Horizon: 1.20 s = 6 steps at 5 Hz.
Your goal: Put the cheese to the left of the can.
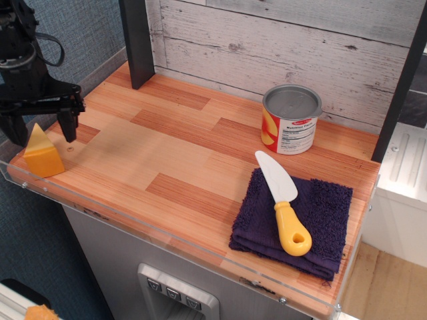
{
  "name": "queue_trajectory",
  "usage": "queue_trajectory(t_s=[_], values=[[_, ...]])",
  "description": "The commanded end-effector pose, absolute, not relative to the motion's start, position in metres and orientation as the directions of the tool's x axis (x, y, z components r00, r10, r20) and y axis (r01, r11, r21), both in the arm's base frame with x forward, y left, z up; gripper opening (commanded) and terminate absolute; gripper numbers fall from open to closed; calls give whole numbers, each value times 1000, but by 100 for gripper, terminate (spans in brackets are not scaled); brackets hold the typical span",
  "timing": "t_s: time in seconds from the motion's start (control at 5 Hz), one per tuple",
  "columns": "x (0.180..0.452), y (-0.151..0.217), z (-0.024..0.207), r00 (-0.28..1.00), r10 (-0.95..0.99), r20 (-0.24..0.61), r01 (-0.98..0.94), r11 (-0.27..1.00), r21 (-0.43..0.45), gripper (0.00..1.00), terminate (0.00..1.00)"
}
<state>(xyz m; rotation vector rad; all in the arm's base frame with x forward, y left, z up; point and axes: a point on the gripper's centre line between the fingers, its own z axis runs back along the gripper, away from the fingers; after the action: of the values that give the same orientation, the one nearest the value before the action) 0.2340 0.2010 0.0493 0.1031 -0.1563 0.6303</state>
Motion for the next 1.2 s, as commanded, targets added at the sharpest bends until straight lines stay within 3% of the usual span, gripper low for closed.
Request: queue_trajectory(t_s=[0.0,0.4,0.6,1.0], values=[[237,211,44,756,629,180,-647,759,69,100,0],[237,210,36,761,631,151,-646,759,83,100,0],[236,209,37,764,629,147,-643,760,92,0,0],[238,205,50,790,599,132,-611,786,94,0,0]])
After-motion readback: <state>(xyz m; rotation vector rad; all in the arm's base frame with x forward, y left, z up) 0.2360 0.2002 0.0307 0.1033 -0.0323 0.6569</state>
